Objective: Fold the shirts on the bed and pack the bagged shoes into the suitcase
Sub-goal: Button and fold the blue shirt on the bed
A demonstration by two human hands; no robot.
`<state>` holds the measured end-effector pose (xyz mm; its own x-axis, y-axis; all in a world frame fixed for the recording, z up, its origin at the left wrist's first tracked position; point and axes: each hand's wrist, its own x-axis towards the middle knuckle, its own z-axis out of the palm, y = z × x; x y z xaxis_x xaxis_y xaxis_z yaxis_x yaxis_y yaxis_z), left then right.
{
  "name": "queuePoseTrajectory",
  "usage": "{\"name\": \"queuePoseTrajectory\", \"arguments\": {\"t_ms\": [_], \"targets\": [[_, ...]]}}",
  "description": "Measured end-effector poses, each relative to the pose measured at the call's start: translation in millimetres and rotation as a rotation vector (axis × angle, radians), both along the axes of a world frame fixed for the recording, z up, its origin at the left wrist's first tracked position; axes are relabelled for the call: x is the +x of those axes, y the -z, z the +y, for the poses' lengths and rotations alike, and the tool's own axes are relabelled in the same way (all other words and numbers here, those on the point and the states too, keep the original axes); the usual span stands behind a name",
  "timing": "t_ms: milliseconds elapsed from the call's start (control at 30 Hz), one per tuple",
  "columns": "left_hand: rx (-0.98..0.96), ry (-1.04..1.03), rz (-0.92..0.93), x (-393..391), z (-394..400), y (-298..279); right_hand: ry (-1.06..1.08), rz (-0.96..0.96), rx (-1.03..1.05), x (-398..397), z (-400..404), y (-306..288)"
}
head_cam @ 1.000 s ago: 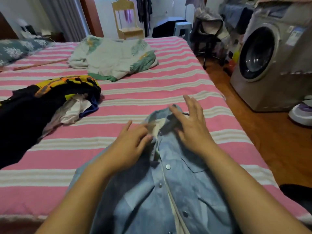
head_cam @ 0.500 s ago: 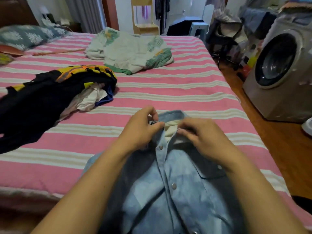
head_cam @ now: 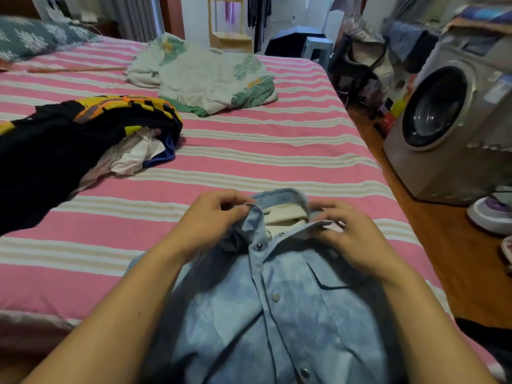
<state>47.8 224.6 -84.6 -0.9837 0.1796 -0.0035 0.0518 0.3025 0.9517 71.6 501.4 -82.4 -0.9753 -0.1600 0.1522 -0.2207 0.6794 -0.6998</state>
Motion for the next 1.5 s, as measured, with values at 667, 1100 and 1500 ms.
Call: {"name": "queuePoseTrajectory", "arguments": {"t_ms": [667, 1100, 1500], "targets": [[-0.06, -0.034, 0.06, -2.5, 8.4, -11.8, -0.049, 0.282, 0.2, -13.2, -48.2, -22.2], [-0.128, 0.112, 0.093, -2.4, 12.7, -19.2, -0.159, 0.438, 0.356, -8.8, -68.0, -15.1], [-0.191, 0.184, 0.035, -0.8, 13.6, -23.2, -0.16, 0.228, 0.28, -13.6, -72.1, -18.3]]}}
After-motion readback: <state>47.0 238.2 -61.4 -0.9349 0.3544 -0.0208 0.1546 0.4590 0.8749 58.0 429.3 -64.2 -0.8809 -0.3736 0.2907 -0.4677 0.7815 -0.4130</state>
